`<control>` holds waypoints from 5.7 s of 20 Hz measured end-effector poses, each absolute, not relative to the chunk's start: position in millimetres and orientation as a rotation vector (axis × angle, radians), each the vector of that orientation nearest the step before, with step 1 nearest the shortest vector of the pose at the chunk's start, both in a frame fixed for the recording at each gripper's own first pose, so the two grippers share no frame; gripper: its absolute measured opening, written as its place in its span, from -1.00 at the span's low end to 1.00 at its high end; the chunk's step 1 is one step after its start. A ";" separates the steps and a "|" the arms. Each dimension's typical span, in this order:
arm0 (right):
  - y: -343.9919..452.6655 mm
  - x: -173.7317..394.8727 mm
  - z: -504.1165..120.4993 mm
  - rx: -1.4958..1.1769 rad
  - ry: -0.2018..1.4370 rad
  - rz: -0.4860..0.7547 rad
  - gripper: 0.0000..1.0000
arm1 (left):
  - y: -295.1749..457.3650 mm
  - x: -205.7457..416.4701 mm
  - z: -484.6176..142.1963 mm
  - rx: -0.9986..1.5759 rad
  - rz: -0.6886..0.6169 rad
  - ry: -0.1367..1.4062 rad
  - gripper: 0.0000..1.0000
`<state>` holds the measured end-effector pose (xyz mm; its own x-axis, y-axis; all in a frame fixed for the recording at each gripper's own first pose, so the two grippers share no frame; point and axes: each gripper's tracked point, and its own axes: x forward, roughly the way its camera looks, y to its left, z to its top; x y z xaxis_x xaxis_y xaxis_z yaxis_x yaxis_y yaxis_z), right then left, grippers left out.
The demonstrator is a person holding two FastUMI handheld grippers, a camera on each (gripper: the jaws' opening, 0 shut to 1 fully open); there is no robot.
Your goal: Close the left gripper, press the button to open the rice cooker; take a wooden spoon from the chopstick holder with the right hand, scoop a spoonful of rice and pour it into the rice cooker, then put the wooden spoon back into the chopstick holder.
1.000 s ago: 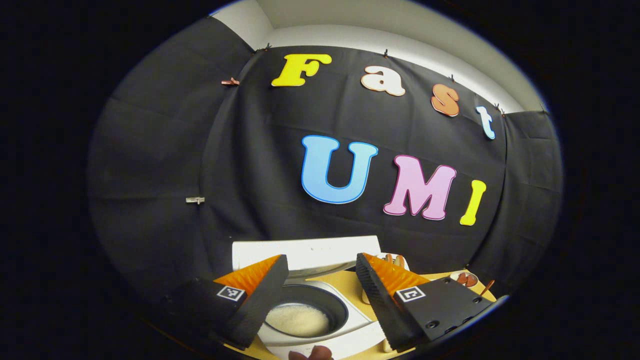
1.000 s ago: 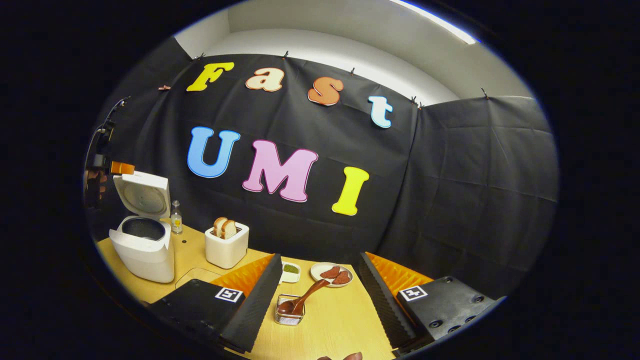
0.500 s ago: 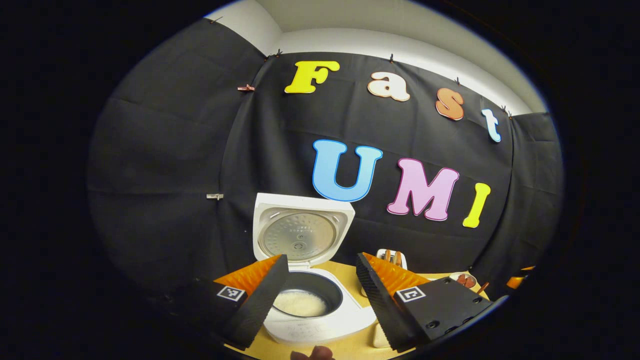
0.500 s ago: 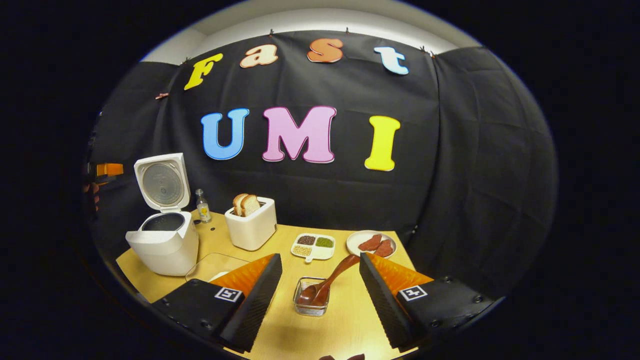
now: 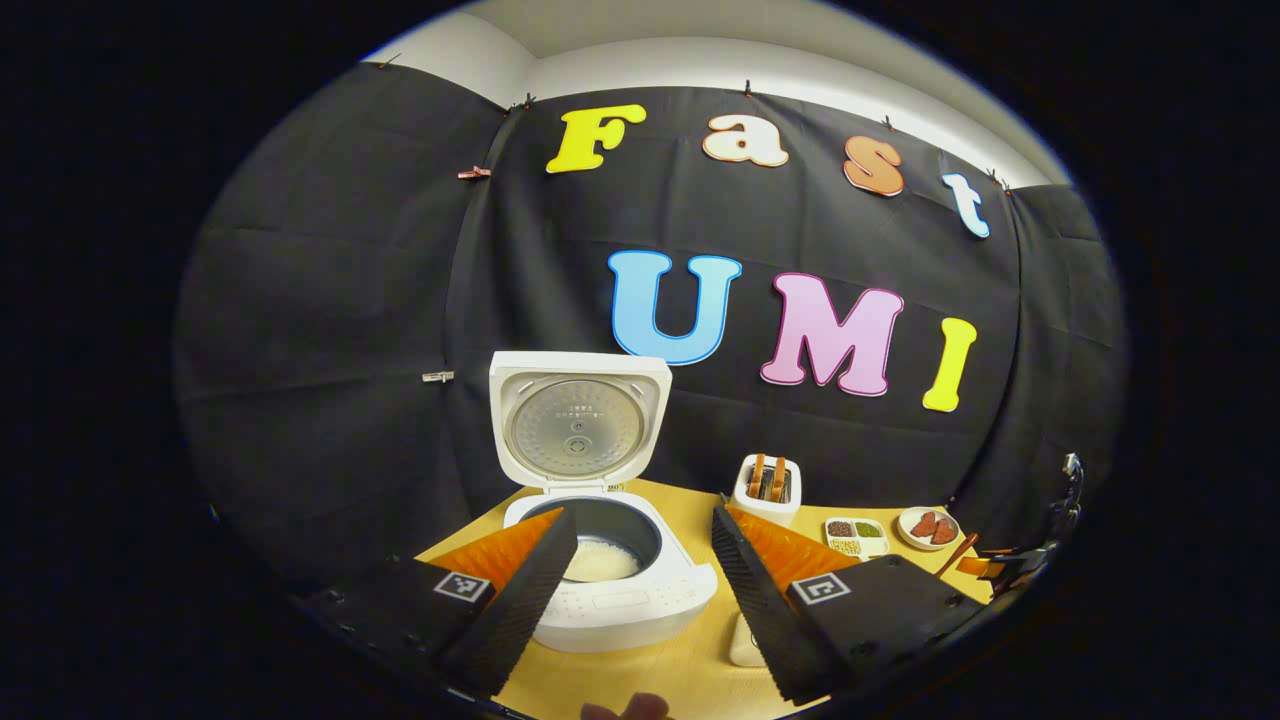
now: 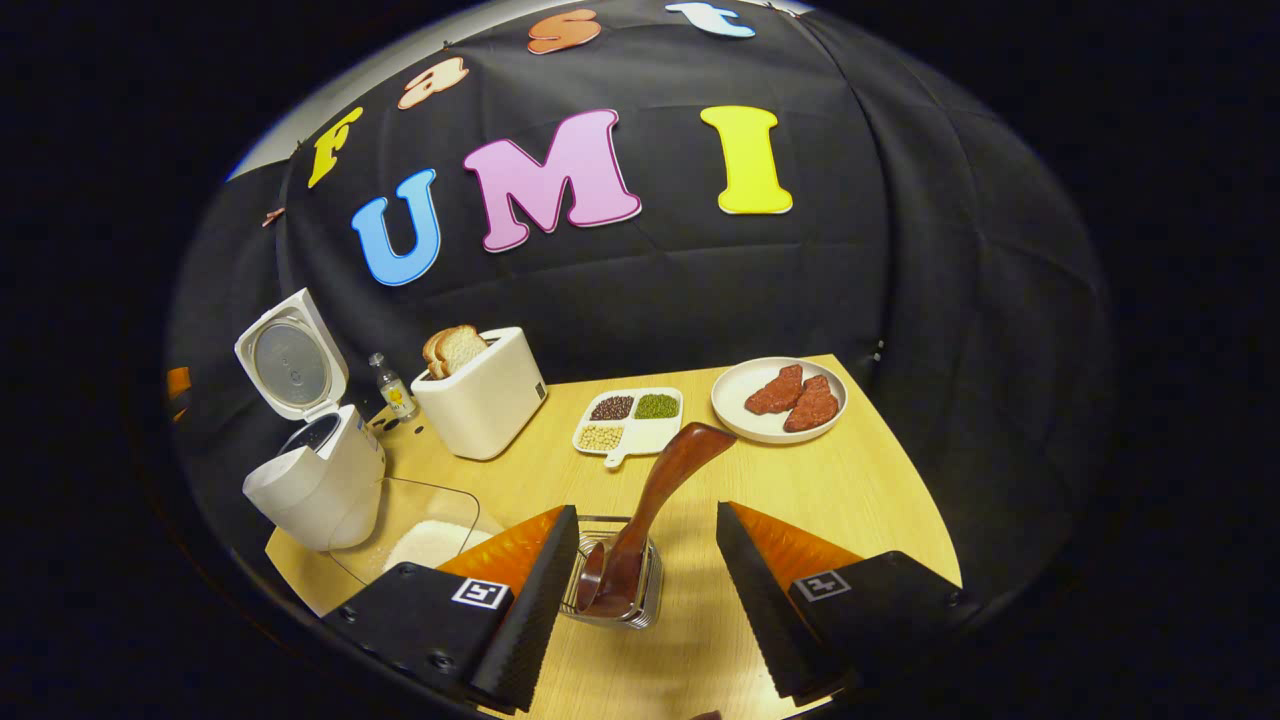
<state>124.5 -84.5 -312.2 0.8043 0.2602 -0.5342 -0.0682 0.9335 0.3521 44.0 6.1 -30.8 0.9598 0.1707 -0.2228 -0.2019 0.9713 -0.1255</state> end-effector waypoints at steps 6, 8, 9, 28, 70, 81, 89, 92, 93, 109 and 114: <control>-76.9 152.3 -357.5 0.347 0.676 0.198 0.76 | -14.8 36.2 -26.0 -0.130 0.219 0.224 0.88; -70.7 156.0 -357.6 0.379 0.679 0.206 0.59 | -15.0 35.6 -25.0 -0.109 0.235 0.228 0.88; -68.0 156.8 -354.1 0.388 0.674 0.216 0.33 | -14.5 34.9 -24.3 -0.091 0.243 0.228 0.88; -62.3 124.5 -335.6 0.511 0.701 0.228 -0.87 | -15.6 14.0 -21.2 -0.062 0.302 0.229 0.87; 180.2 104.5 -316.9 -0.122 0.744 0.179 -0.88 | 143.6 23.1 -60.8 -0.159 0.019 0.209 0.87; 154.2 96.9 -320.2 0.748 0.797 0.005 -0.80 | 155.3 11.7 -59.0 -0.157 0.026 0.211 0.88; 123.3 97.6 -296.1 0.973 0.684 0.002 -0.80 | 148.8 8.9 -66.4 -0.159 0.004 0.236 0.88; 114.9 98.8 -287.9 1.024 0.666 -0.007 -0.80 | 145.1 10.3 -62.3 -0.150 -0.006 0.230 0.88; 111.9 99.1 -286.4 1.042 0.666 -0.014 -0.80 | 144.4 10.8 -62.9 -0.147 -0.010 0.230 0.88; 149.8 121.6 -174.7 1.310 0.606 0.073 -0.80 | 162.0 11.0 -71.7 -0.185 -0.019 0.241 0.88; 217.9 146.7 -116.8 1.326 0.585 0.178 -0.81 | 175.4 8.5 -71.6 -0.200 -0.010 0.238 0.88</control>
